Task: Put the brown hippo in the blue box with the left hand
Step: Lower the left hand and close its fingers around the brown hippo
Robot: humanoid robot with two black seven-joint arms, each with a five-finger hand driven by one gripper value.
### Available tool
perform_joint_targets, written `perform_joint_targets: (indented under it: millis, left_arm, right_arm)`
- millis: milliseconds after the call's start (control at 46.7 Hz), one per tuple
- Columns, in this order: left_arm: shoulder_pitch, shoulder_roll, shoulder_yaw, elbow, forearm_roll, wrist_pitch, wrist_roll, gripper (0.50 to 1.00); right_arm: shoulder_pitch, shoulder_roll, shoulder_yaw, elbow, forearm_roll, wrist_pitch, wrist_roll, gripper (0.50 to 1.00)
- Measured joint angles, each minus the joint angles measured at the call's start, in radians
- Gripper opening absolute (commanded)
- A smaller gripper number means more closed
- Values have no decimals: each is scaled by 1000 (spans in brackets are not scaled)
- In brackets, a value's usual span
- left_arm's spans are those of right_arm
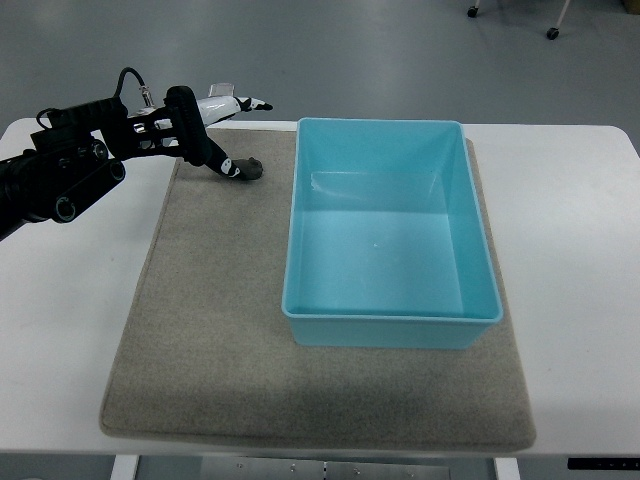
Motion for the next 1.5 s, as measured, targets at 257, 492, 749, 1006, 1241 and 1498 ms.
perform_joint_targets:
  millis: [257,492,749,1006,1241,1498]
  left_arm:
    - [6,0,72,45,-1,77,1,917]
    - [14,-1,76,47,-4,84,1,904]
    - [17,-3,76,37,-4,86,0,902]
    - [17,-3,77,33,-4,81,-2,881]
    - [17,-5,97,33,-4,83,-1,823]
    - [15,-8,102,35,-4,87,0,774]
  right_arm:
    - [0,0,0,0,0,0,0,936]
    - [0,0,0,0,0,0,0,938]
    - [0,0,0,0,0,0,0,936]
    - [0,0,0,0,0,0,-1,936]
    - [0,0,0,0,0,0,0,936]
    - [0,0,0,0,0,0,0,936]
